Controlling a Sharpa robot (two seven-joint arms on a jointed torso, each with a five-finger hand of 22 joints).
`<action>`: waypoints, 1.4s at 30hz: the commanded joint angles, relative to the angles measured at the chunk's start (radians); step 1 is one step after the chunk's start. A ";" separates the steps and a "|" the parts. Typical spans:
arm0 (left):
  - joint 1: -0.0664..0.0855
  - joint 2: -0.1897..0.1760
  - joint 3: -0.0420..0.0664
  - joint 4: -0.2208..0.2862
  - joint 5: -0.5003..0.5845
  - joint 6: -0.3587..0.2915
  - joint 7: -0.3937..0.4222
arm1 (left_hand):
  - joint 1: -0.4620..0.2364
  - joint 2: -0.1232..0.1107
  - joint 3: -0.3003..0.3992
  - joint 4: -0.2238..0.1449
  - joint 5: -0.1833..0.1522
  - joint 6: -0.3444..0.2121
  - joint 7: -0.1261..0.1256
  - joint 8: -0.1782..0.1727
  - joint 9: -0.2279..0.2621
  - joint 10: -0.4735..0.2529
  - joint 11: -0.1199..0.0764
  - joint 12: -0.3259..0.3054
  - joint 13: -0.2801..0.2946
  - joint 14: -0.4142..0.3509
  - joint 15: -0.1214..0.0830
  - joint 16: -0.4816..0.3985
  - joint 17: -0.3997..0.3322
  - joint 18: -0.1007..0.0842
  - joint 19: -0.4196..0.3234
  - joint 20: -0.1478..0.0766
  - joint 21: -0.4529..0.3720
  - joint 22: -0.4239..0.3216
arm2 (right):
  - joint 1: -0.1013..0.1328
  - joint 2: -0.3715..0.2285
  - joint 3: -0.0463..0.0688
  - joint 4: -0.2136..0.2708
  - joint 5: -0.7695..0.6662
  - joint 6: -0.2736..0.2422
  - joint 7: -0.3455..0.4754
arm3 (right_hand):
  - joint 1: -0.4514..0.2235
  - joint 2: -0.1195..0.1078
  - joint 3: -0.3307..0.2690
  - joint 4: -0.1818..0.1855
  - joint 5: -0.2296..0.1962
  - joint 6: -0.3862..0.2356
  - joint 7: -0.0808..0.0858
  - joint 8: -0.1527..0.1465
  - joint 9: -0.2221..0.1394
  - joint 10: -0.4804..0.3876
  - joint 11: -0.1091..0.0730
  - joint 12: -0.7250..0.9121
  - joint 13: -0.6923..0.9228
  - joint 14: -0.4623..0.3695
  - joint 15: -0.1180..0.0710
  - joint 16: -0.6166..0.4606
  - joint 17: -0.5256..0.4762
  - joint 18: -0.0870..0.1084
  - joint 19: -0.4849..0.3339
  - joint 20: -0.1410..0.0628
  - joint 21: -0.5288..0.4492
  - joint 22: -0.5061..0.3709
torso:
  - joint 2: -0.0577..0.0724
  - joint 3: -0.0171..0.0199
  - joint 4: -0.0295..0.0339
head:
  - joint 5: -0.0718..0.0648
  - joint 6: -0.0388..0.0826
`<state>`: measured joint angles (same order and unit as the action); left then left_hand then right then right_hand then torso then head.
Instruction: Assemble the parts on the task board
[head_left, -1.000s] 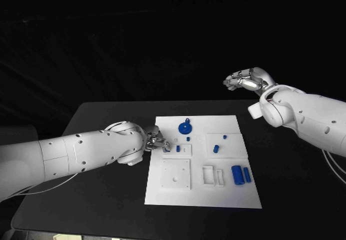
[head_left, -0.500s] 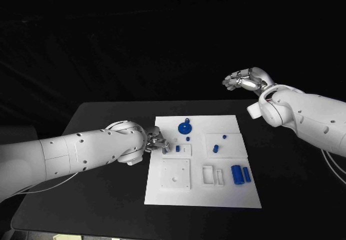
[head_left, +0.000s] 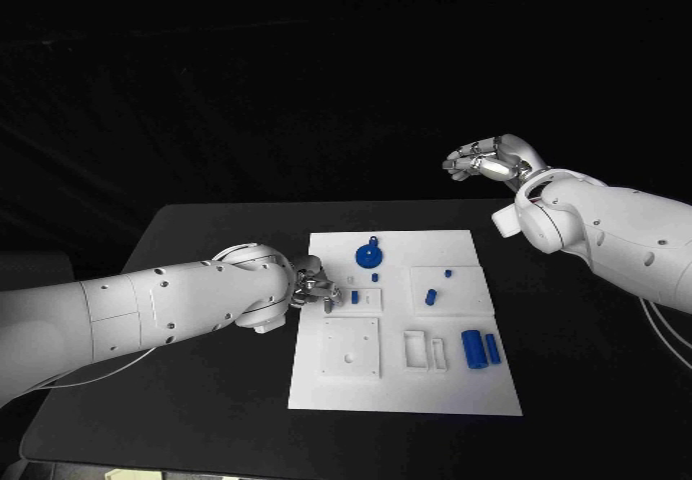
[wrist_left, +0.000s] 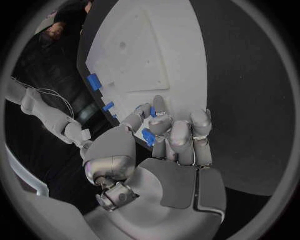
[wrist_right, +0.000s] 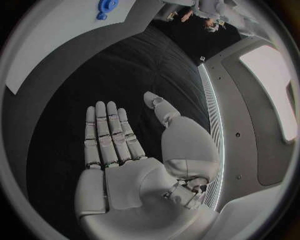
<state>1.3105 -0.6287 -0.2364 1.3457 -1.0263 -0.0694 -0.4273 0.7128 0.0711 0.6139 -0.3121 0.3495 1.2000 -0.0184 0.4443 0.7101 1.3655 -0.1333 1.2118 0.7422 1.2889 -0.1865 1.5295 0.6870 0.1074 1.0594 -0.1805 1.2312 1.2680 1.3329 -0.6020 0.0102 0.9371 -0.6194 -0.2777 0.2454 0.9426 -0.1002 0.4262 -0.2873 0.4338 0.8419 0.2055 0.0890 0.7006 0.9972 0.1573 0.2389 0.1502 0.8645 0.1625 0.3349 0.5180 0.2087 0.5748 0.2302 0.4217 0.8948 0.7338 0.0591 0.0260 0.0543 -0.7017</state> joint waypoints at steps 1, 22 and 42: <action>-0.005 0.000 -0.005 -0.003 -0.003 0.031 -0.016 | -0.003 0.010 0.097 0.055 0.002 0.108 -0.017 -0.001 -0.001 0.007 -0.007 0.000 0.001 -0.007 -0.002 0.001 0.001 0.019 -0.005 -0.078 0.005 0.001 | 0.001 0.000 0.001 0.000 -0.005 0.011 0.003 | 0.007 0.001 -0.005 0.000 0.007 -0.010 0.000 0.005 -0.002 -0.001 0.008 -0.006 -0.002 0.000 0.006 -0.005 -0.001 0.008 -0.007 -0.002 -0.005 0.001 | 0.000 -0.0008 -0.0007 | -0.002 0.000; 0.008 0.005 -0.004 -0.013 0.010 0.060 -0.014 | -0.004 -0.006 0.108 0.053 -0.022 0.102 -0.017 0.003 -0.004 0.008 -0.006 -0.004 0.002 -0.007 -0.003 -0.003 0.002 0.022 -0.003 -0.080 0.005 0.000 | 0.001 0.001 0.001 -0.002 -0.005 0.015 0.003 | 0.006 0.000 -0.005 0.000 0.008 -0.010 0.000 0.006 -0.003 -0.001 0.008 -0.007 -0.005 -0.001 0.007 -0.006 -0.002 0.008 -0.009 -0.001 -0.005 0.002 | 0.000 -0.0005 0.0006 | -0.006 0.003; 0.017 0.013 -0.004 -0.030 0.034 0.055 -0.016 | 0.005 -0.049 0.108 0.085 -0.124 0.089 -0.013 0.010 -0.014 0.012 -0.002 -0.017 -0.004 -0.007 -0.005 -0.015 0.002 0.024 -0.003 -0.080 0.002 -0.006 | 0.001 0.004 0.001 -0.006 -0.005 0.019 0.002 | 0.007 0.001 -0.005 0.000 0.008 -0.011 0.000 0.007 -0.005 -0.001 0.008 -0.007 -0.007 -0.001 0.007 -0.006 -0.003 0.008 -0.009 -0.001 -0.005 0.002 | 0.000 -0.0009 0.0009 | -0.007 0.001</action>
<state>1.3277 -0.6154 -0.2386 1.3210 -0.9968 -0.0252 -0.4295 0.7206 0.0311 0.7005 -0.2255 0.2277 1.2745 -0.0212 0.4503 0.6977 1.3837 -0.1329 1.1973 0.7401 1.2798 -0.1849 1.5180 0.6876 0.1099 1.0578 -0.1782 1.2310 1.2632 1.3329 -0.5994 0.0102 0.9316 -0.6199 -0.2692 0.2450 0.9426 -0.1002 0.4262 -0.2873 0.4377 0.8349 0.2054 0.0890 0.6969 0.9972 0.1573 0.2389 0.1449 0.8646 0.1624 0.3349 0.5171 0.2087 0.5749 0.2301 0.4217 0.8954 0.7341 0.0583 0.0267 0.0479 -0.7007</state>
